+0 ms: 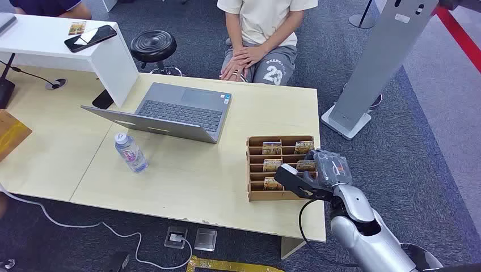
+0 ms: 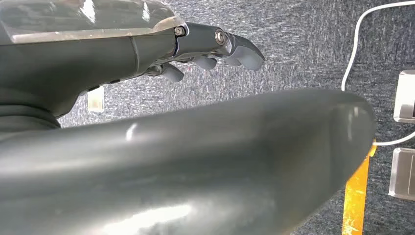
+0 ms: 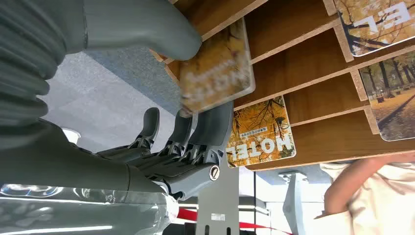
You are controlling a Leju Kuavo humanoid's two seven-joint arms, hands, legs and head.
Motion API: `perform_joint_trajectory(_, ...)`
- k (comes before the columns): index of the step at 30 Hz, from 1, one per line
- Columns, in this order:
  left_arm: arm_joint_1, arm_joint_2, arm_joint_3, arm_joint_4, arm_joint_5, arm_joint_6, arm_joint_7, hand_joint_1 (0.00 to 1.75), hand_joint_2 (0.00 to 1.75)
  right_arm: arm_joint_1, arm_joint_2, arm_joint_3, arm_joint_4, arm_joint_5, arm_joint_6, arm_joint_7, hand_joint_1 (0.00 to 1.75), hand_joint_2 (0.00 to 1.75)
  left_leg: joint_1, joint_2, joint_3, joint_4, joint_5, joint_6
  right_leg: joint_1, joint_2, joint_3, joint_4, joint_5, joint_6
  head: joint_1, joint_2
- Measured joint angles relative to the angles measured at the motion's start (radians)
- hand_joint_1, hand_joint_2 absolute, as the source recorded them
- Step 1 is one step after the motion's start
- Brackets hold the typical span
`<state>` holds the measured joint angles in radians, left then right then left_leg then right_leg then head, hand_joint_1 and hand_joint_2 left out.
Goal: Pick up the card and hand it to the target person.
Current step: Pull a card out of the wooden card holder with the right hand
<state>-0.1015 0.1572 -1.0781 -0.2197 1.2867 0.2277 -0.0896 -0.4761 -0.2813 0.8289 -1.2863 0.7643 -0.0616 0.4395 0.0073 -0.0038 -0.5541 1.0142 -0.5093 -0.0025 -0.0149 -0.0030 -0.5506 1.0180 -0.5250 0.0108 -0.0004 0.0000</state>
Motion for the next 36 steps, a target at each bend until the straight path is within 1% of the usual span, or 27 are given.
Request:
perform_joint_trajectory(2, 0.0, 0.0, 0.0, 0.0, 0.0, 0.0, 0.0, 0.0, 0.0, 0.0, -0.001, 0.0, 0.0, -0.001, 0.0, 0.001, 1.12, 1.75, 0.0, 0.0, 0.0, 0.0, 0.0, 0.0, 0.0, 0.0, 0.0, 0.0, 0.0, 0.0, 0.0, 0.0)
perform_joint_trajectory(5, 0.0, 0.0, 0.0, 0.0, 0.0, 0.0, -0.001, 0.0, 0.0, 0.0, -0.003, 0.0, 0.0, -0.001, -0.002, 0.006, 1.28, 1.75, 0.0, 0.0, 0.0, 0.0, 0.0, 0.0, 0.0, 0.0, 0.0, 0.0, 0.0, 0.0, 0.0, 0.0)
perform_joint_trajectory(7, 0.0, 0.0, 0.0, 0.0, -0.001, 0.0, -0.007, 0.0, 0.0, 0.0, -0.004, 0.0, 0.0, -0.002, -0.005, 0.008, 1.35, 1.75, 0.0, 0.0, 0.0, 0.0, 0.0, 0.0, 0.0, 0.0, 0.0, 0.0, 0.0, 0.0, 0.0, 0.0)
perform_joint_trajectory(11, 0.0, 0.0, 0.0, 0.0, -0.003, 0.0, -0.018, 0.0, 0.0, 0.0, -0.005, 0.0, 0.0, -0.005, -0.011, 0.009, 1.61, 1.75, 0.0, 0.0, 0.0, 0.0, 0.0, 0.0, 0.0, 0.0, 0.0, 0.0, 0.0, 0.0, 0.0, 0.0)
perform_joint_trajectory(12, 0.0, 0.0, 0.0, 0.0, -0.003, 0.0, -0.019, 0.0, 0.0, 0.0, -0.006, 0.0, 0.0, -0.005, -0.011, 0.009, 1.64, 1.75, 0.0, 0.0, 0.0, 0.0, 0.0, 0.0, 0.0, 0.0, 0.0, 0.0, 0.0, 0.0, 0.0, 0.0)
perform_joint_trajectory(14, 0.0, 0.0, 0.0, 0.0, -0.003, 0.0, -0.019, 0.0, 0.0, 0.0, -0.006, 0.0, 0.0, -0.006, -0.011, 0.01, 1.65, 1.75, 0.0, 0.0, 0.0, 0.0, 0.0, 0.0, 0.0, 0.0, 0.0, 0.0, 0.0, 0.0, 0.0, 0.0)
perform_joint_trajectory(18, 0.0, 0.0, 0.0, 0.0, -0.004, 0.0, -0.022, 0.0, 0.0, 0.0, -0.006, 0.0, 0.0, -0.006, -0.012, 0.01, 1.61, 1.75, 0.0, 0.0, 0.0, 0.0, 0.0, 0.0, 0.0, 0.0, 0.0, 0.0, 0.0, 0.0, 0.0, 0.0)
perform_joint_trajectory(27, 0.0, 0.001, 0.0, 0.0, -0.004, 0.0, -0.026, 0.0, 0.0, -0.001, -0.005, 0.0, 0.0, -0.005, -0.011, 0.008, 1.61, 1.75, 0.0, 0.0, 0.0, 0.0, 0.0, 0.0, 0.0, 0.0, 0.0, 0.0, 0.0, 0.0, 0.0, 0.0)
perform_joint_trajectory(29, 0.0, 0.001, 0.0, 0.0, -0.004, 0.0, -0.025, 0.0, 0.0, -0.011, -0.007, 0.001, -0.008, -0.015, 0.016, -0.001, 1.61, 1.75, 0.0, 0.0, 0.0, 0.0, 0.0, 0.0, 0.0, 0.0, 0.0, 0.0, 0.0, 0.0, 0.0, 0.0)
perform_joint_trajectory(31, 0.0, 0.003, 0.0, 0.0, -0.003, 0.0, -0.026, 0.0, 0.0, -0.035, -0.013, 0.003, -0.031, -0.039, 0.069, -0.007, 1.61, 1.75, 0.0, 0.0, 0.0, 0.0, 0.0, 0.0, 0.0, 0.0, 0.0, 0.0, 0.0, 0.0, 0.0, 0.0)
perform_joint_trajectory(36, 0.0, 0.008, 0.0, 0.0, -0.003, 0.0, -0.031, 0.0, 0.0, -0.122, -0.037, 0.015, -0.118, -0.108, 0.165, 0.015, 1.61, 1.75, 0.0, 0.0, 0.0, 0.0, 0.0, 0.0, 0.0, 0.0, 0.0, 0.0, 0.0, 0.0, -0.001, 0.0)
